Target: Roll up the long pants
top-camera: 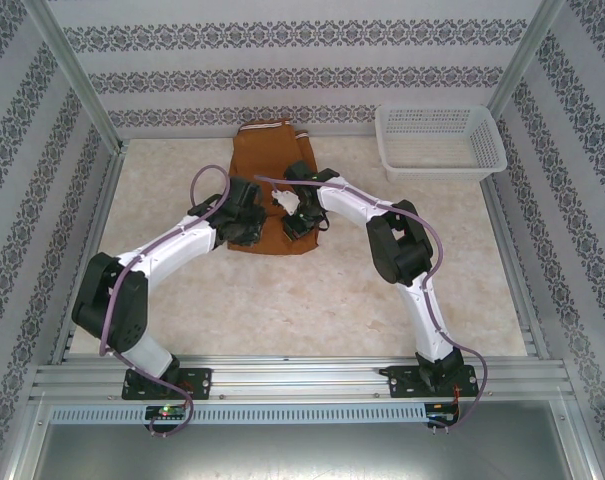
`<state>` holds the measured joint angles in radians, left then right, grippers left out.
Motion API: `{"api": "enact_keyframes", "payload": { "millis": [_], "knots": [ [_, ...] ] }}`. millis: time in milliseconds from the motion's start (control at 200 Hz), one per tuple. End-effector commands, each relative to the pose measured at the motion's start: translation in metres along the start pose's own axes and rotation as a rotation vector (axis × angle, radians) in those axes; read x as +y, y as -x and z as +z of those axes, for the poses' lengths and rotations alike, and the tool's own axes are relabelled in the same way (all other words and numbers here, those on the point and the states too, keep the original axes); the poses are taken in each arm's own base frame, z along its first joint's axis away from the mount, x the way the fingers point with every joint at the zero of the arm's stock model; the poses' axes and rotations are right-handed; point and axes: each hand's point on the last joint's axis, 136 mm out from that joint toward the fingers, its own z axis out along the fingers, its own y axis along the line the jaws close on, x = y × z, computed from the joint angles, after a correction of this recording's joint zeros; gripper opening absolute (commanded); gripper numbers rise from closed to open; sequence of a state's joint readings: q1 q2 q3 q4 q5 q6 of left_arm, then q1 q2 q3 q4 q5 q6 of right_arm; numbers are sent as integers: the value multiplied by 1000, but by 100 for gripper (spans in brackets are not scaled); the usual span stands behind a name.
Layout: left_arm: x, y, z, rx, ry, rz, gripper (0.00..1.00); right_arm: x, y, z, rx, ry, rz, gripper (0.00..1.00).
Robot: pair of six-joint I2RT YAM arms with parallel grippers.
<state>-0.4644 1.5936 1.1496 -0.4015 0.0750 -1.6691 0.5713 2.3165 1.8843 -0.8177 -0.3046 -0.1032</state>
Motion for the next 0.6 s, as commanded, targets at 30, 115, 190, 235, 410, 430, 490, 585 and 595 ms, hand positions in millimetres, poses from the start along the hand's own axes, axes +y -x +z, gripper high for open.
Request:
{"api": "enact_keyframes", "payload": {
  "millis": [30, 115, 190, 235, 410, 430, 490, 585, 595],
  "knots": [
    [-17, 2, -43, -40, -18, 93, 100, -12, -8, 12, 39, -4, 18, 0],
    [-22, 15, -63, -119, -17, 145, 100, -12, -7, 13, 37, 2, 18, 0],
    [-25, 23, -75, -170, -30, 162, 41, -11, -7, 14, 37, 4, 18, 0],
    [-25, 22, -75, -165, -38, 154, 13, -12, -7, 14, 39, 3, 18, 0],
    [-23, -10, -40, 4, -63, 121, 0, -15, -9, 13, 44, -9, 19, 0],
    [-21, -14, -35, 20, -57, 118, 0, -15, -9, 12, 43, -10, 21, 0],
    [-15, -26, -22, 55, -37, 117, 0, -17, -9, 11, 43, -12, 23, 0],
    [-5, -31, -5, 58, 5, 128, 0, -19, -9, 7, 38, -13, 30, 0],
    [-3, -30, -4, 52, 14, 128, 0, -19, -9, 7, 39, -13, 30, 0]
  ]
}}
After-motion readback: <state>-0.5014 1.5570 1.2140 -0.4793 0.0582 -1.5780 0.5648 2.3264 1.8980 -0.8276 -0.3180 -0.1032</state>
